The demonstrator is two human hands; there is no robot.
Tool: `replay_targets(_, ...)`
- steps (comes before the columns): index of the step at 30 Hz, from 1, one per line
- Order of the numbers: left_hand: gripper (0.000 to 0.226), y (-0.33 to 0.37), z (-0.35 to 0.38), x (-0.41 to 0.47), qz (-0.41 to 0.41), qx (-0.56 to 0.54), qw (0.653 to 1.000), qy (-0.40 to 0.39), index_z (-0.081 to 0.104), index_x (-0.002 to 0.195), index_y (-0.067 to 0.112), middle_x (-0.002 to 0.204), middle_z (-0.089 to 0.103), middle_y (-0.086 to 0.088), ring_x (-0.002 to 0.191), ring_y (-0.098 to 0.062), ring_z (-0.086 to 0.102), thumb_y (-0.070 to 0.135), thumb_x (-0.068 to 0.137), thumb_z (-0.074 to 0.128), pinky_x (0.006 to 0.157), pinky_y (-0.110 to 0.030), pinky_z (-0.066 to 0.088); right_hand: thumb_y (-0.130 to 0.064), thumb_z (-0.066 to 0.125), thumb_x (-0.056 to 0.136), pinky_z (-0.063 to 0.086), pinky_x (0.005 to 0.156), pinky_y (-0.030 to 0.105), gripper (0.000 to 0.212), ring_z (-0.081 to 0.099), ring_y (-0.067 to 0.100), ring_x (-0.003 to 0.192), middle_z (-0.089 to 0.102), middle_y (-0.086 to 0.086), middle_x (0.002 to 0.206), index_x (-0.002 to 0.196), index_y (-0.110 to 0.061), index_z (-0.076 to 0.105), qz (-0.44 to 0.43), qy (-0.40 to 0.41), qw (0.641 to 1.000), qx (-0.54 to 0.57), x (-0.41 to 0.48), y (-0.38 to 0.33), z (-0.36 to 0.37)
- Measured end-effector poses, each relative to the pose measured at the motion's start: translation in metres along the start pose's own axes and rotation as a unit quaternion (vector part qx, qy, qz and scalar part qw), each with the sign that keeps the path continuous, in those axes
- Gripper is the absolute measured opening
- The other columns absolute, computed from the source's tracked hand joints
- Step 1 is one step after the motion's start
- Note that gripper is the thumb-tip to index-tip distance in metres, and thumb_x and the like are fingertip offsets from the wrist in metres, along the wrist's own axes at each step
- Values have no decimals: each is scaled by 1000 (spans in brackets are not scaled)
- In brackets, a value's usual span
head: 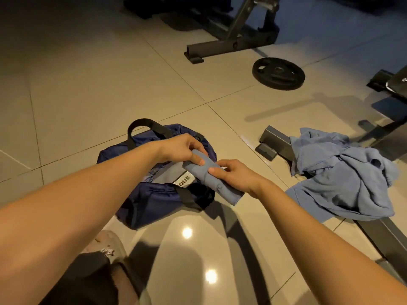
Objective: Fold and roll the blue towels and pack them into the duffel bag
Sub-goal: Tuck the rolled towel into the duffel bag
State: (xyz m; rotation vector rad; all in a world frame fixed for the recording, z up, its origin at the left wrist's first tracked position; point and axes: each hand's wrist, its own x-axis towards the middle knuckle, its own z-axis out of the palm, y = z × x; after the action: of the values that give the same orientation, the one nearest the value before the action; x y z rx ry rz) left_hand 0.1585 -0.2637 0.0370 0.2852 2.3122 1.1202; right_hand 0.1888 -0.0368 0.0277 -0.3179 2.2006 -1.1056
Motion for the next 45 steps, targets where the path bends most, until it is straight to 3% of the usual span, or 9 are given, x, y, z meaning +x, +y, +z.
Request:
replay_targets(5,18,-32,-50,-17,-21,-36,993,109,78,104,17,104,76,-2,101,-18,70,19,87,80,90,-36,58,-27,68,95,54,85,30,38,65,15,104,68,-3,116,132,-20,61,-23,-10,999,28,18,-36,11)
replay_targets(10,22,-66,-52,-3,-66,-61,991,101,77,106,15,107,73,0,100,-12,67,20,85,81,76,-19,51,-16,66,94,54,94,50,28,65,29,103,72,4,112,122,-19,70,-52,67,996,-11,56,-13,38)
replay_targets(15,17,-110,-52,30,-77,-116,960,244,76,101,13,97,75,-7,84,-16,68,24,88,78,82,-38,57,-12,62,95,52,94,40,33,65,24,106,70,0,113,126,-20,69,13,148,989,-1,80,22,50)
replay_targets(19,13,-147,-41,49,-126,164,941,269,74,96,17,95,71,-2,89,-25,66,26,87,73,74,-39,55,-18,60,97,48,82,32,26,62,25,97,70,1,108,121,-19,70,52,168,982,-70,91,31,51)
replay_targets(26,30,-176,-15,81,-75,384,891,228,66,111,15,108,59,-11,99,-34,59,35,89,69,67,-37,33,-27,60,95,43,70,29,25,59,23,85,70,-1,97,117,-25,71,88,161,969,-163,120,21,65)
replay_targets(28,14,-180,-23,86,-76,333,904,255,69,93,11,94,62,-12,87,-35,62,24,93,64,59,-38,39,-25,61,92,46,68,30,23,62,27,87,72,2,98,112,-23,72,110,155,965,-181,127,17,66)
replay_targets(33,32,-177,-78,85,-84,113,948,287,77,79,6,73,71,-12,67,-29,63,33,95,68,61,-33,46,-22,58,91,50,67,34,23,64,30,89,73,7,100,108,-16,72,125,165,958,-200,149,1,72)
replay_targets(40,30,-170,-101,78,-45,22,913,405,79,90,7,89,73,-8,80,-19,61,29,100,62,68,-28,38,-19,55,95,22,47,29,13,54,28,74,56,8,79,86,-10,57,85,210,956,-185,208,-29,99)
replay_targets(45,24,-159,-109,85,24,-10,905,425,81,92,10,81,65,-1,76,-15,57,27,99,64,69,-26,39,-21,54,100,34,61,30,18,65,33,92,69,14,101,107,-7,63,47,228,951,-202,238,-39,114)
